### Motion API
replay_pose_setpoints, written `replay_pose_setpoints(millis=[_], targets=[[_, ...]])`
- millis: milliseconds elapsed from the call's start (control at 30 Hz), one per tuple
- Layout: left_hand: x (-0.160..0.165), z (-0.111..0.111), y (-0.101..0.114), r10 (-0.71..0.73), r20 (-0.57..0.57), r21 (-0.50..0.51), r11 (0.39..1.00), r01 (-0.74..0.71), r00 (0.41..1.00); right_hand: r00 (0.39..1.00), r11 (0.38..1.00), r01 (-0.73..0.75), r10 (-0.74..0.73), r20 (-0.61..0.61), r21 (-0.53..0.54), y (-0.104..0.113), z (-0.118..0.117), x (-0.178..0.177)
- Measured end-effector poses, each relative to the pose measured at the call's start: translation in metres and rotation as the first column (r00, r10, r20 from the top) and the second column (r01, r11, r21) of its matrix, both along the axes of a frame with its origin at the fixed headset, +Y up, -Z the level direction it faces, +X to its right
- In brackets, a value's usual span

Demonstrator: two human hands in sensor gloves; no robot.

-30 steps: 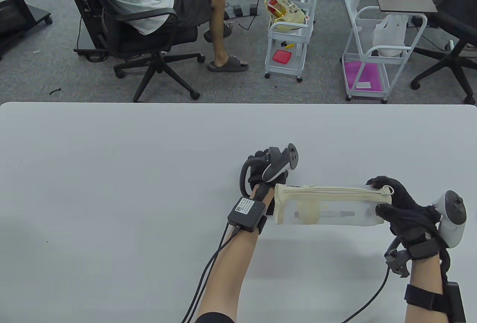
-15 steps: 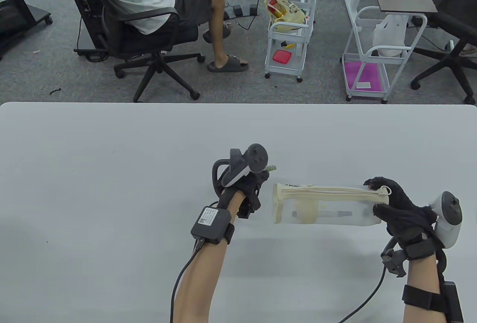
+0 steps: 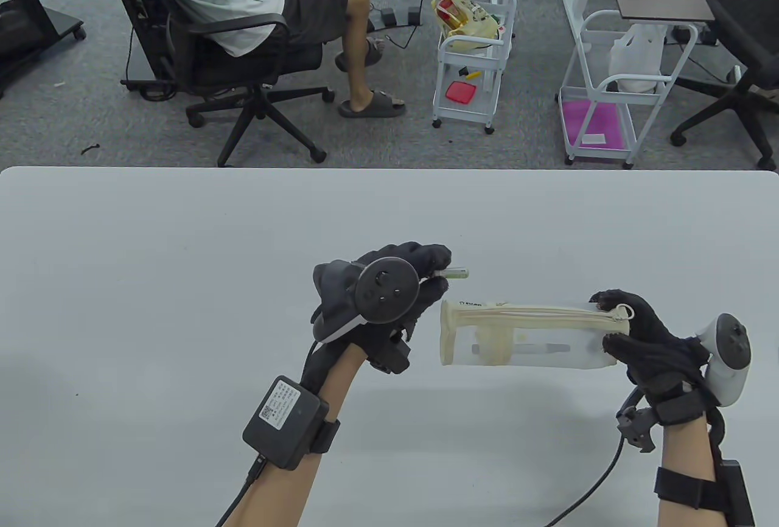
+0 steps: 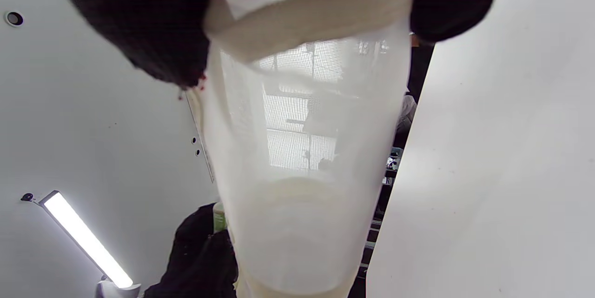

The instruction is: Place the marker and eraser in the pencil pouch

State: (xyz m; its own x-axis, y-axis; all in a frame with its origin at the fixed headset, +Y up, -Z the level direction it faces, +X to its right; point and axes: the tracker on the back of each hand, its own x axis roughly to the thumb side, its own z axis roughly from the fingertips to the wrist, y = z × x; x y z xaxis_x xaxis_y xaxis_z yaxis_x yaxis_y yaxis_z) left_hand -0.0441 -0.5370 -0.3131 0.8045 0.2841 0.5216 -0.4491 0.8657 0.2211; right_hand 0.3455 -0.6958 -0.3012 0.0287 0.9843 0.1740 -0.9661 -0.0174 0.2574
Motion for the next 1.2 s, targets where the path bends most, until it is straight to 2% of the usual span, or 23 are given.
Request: replay_pose_setpoints(millis=[167, 300, 400, 533, 633, 767, 833, 933, 1067, 1200], targets=[[0.038, 0.025, 0.016, -0.081, 0.112, -0.034, 0.996, 0.085, 0.99, 1.0, 1.0, -0.016, 0.016, 0.001, 0.009, 0.001, 0.0, -0.006], [0.068, 0.03, 0.013, -0.196, 0.138, -0.047, 0.978, 0.204, 0.971, 1.0, 1.0, -0.017, 0.017, -0.002, 0.016, 0.003, 0.0, -0.007], [0.085, 0.03, 0.009, -0.254, 0.098, -0.021, 0.966, 0.258, 0.962, 1.0, 1.0, -0.024, 0.025, -0.017, 0.017, 0.004, 0.0, -0.007], [0.104, 0.032, 0.006, -0.327, 0.005, 0.093, 0.941, 0.326, 0.945, 0.999, 0.999, -0.03, 0.03, -0.011, 0.017, 0.003, 0.0, -0.006], [0.121, 0.038, -0.001, -0.402, -0.025, 0.162, 0.902, 0.4, 0.915, 0.999, 0.999, -0.032, 0.032, -0.007, 0.017, 0.003, 0.0, -0.008], [0.14, 0.045, -0.012, -0.526, -0.102, 0.257, 0.806, 0.533, 0.844, 0.999, 0.998, -0.048, 0.047, 0.007, 0.027, 0.005, 0.0, -0.01], [0.146, 0.045, -0.016, -0.578, -0.109, 0.223, 0.779, 0.587, 0.809, 0.998, 0.998, -0.053, 0.052, 0.024, 0.026, 0.004, 0.0, -0.011], [0.153, 0.043, -0.018, -0.623, -0.097, 0.101, 0.769, 0.631, 0.776, 0.998, 0.998, -0.058, 0.057, 0.037, 0.021, 0.003, 0.0, -0.011], [0.164, 0.041, -0.017, -0.601, -0.083, 0.052, 0.794, 0.605, 0.795, 0.997, 0.998, -0.056, 0.054, 0.055, 0.023, 0.004, 0.0, -0.011], [0.181, 0.041, -0.015, -0.534, -0.062, 0.071, 0.84, 0.537, 0.843, 0.997, 0.997, -0.068, 0.066, 0.041, 0.039, 0.006, 0.0, -0.015]])
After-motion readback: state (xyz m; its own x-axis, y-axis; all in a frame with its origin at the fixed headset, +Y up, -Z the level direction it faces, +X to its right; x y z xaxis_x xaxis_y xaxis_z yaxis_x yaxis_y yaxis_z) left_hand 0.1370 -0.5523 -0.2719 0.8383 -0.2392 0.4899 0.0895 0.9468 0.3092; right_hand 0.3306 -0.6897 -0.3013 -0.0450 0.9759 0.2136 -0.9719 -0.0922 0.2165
